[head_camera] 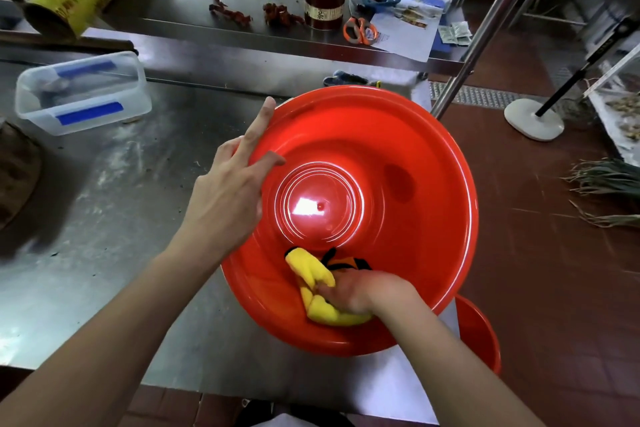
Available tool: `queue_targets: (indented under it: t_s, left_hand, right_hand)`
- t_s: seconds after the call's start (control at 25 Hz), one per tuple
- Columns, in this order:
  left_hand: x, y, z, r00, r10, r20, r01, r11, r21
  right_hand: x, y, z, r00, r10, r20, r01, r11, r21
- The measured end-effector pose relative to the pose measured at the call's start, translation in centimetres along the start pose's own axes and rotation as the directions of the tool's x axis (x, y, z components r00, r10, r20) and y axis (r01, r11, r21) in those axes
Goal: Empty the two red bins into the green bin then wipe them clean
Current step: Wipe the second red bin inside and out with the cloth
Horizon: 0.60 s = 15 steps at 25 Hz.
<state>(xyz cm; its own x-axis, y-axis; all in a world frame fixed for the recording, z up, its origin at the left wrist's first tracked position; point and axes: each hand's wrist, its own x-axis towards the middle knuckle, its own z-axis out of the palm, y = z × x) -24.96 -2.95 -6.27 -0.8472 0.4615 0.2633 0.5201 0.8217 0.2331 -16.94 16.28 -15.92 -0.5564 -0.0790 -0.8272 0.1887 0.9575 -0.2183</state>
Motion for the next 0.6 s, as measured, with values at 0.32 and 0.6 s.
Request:
queue_targets:
  t_s: [0.32, 0.6]
  left_hand:
    - [0.9, -0.2, 0.4, 1.0, -0.003, -0.011, 0.003, 1.0, 0.003]
    - [1.0, -0.7, 1.0, 0.985, -0.099, -0.139, 0.099, 0.995, -0.002]
  right_hand:
    - [6.6, 1.0, -2.4, 0.985, 0.168, 0.024, -0.17, 0.967, 0.189]
    - [4.8, -1.1, -4.1, 0.997, 0.075, -0.035, -0.071, 0.992, 0.102]
